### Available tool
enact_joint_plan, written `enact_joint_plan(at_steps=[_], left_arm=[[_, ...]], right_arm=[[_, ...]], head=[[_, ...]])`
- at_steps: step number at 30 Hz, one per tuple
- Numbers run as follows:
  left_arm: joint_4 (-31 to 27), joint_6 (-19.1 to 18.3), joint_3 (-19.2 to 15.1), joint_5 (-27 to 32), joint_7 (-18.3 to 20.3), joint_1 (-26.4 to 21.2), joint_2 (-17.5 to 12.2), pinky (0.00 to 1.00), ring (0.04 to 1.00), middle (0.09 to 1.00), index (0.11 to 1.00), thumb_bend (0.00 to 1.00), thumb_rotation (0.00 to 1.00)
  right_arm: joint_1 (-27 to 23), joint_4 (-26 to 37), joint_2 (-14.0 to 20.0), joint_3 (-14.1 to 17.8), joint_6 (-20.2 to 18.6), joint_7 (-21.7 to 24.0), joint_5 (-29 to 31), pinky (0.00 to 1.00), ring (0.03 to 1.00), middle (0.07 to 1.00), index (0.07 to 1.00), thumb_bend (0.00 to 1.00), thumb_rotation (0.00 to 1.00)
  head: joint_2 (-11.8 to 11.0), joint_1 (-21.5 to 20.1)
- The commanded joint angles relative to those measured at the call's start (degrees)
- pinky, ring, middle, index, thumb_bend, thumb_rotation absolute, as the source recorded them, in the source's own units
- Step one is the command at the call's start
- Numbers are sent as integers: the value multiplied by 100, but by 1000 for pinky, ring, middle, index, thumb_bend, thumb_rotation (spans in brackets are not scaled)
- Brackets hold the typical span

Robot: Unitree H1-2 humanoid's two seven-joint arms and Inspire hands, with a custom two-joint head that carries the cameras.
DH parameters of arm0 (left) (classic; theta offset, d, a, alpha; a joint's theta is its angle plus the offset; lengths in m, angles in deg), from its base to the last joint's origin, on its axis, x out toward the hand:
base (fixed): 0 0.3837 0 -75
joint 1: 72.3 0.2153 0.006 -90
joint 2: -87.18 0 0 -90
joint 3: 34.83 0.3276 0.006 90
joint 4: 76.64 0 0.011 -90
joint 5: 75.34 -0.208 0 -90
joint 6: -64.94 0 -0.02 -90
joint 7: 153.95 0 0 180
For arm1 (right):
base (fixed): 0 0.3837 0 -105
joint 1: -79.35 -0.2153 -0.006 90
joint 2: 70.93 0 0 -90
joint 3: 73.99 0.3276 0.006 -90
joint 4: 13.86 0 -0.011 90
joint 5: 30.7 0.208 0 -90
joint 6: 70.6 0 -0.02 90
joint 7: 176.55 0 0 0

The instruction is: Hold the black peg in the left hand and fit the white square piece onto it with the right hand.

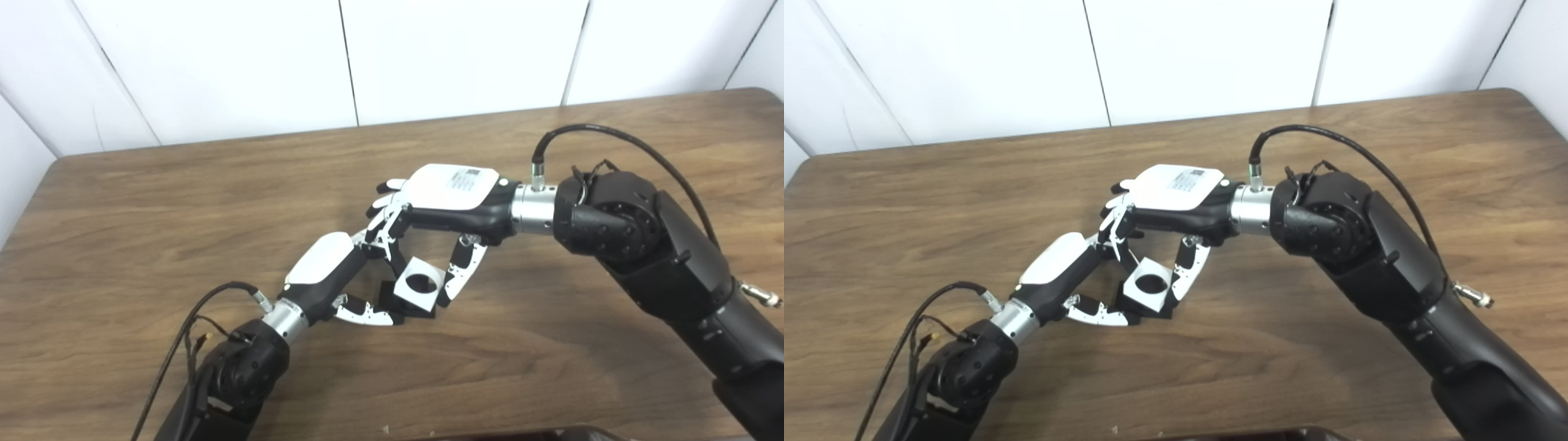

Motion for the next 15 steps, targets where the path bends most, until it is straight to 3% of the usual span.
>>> enact_joint_plan(at_steps=[1, 15], left_arm=[[29, -66, 102, -221, 102, 16, -20, 907, 961, 909, 494, 518, 83], [46, 5, 96, -171, 72, 35, -35, 906, 960, 909, 494, 518, 84]], right_arm=[[-220, 31, -37, 106, 164, -172, 39, 1000, 906, 810, 480, 522, 142], [-362, -111, -176, 227, 116, -266, -87, 987, 904, 810, 479, 520, 143]], head=[[15, 5], [43, 5]])
